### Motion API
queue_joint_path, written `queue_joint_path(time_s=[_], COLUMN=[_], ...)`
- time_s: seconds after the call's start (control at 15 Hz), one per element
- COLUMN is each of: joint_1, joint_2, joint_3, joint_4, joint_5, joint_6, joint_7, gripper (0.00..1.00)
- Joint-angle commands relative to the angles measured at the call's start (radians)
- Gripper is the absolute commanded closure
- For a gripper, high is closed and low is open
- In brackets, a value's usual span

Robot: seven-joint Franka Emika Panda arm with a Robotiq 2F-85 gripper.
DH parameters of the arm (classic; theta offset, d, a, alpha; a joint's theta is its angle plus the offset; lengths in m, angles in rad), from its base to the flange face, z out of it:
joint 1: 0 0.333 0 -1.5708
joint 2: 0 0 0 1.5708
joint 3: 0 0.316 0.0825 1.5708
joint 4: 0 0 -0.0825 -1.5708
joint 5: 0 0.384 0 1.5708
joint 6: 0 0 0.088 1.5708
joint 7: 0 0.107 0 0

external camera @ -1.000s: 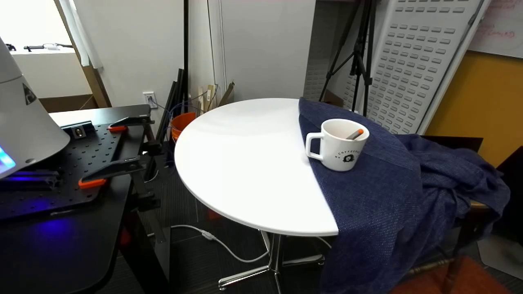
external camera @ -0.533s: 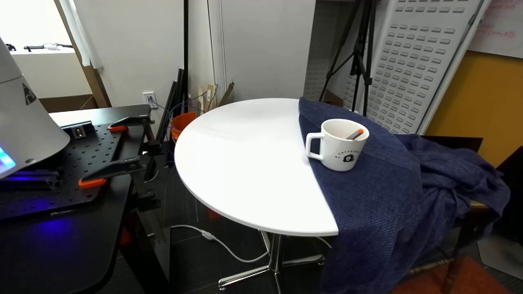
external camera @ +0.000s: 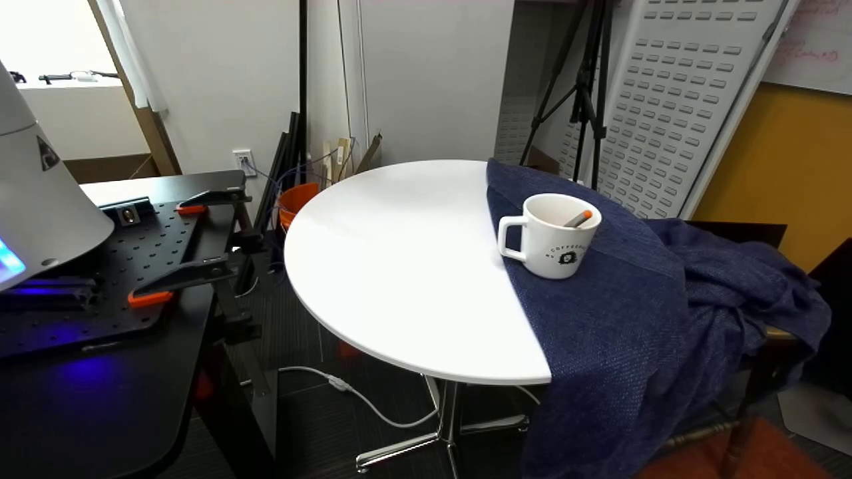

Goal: Pick the marker from the cup and put it on the table

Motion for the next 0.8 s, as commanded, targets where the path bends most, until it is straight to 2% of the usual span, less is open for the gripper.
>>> queue_joint_path(time_s=[0.0,0.4,0.6,0.73], joint_1=[-0.082,-0.247,-0.337,-0.402], joint_2=[0.009,0.065,0.107,0.141], joint_3=[0.012,0.034,0.063,0.097], joint_4=[-0.030,-0.052,-0.047,-0.040], joint_5=[-0.075,-0.226,-0.366,-0.499], joint_6=[0.119,0.274,0.326,0.344], joint_7=[0.133,0.387,0.567,0.720], gripper=[0.00,0.00,0.00,0.00])
